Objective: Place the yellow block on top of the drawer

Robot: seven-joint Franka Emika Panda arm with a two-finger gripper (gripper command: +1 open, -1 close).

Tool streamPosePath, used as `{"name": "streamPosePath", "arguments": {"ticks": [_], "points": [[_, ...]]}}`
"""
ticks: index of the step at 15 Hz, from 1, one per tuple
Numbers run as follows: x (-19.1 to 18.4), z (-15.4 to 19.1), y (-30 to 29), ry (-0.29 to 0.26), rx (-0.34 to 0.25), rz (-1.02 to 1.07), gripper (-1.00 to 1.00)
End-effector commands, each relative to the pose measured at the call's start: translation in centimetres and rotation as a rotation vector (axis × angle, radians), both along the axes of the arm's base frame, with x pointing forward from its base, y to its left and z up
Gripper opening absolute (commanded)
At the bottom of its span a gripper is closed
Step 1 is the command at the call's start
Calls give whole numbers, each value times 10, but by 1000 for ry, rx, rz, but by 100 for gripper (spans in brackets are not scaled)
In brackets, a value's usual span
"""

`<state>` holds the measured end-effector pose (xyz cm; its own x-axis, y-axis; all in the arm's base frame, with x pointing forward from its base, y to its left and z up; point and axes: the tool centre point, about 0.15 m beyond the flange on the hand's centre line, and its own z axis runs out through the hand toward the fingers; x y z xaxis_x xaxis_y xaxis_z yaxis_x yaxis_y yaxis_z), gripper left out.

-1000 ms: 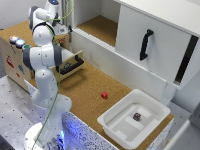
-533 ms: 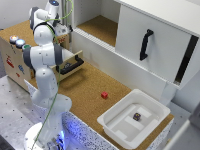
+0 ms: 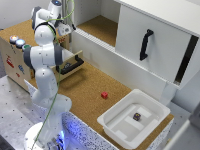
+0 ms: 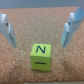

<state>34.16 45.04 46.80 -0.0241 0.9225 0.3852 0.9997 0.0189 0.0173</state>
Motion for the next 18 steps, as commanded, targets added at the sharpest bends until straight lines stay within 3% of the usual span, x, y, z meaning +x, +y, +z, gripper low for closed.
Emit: {"name": "streamPosePath", "arguments": {"ticks": [1,4,8,11,18], "points": [[-28,43,-12,-66,-60,42,100],[-42,51,-17,-122,-141,20,100],[-42,52,-41,-206,-218,-161,100],[-40,54,-65,-184,-217,-316,100],[-27,43,-120,-57,-152,-770,100]]}}
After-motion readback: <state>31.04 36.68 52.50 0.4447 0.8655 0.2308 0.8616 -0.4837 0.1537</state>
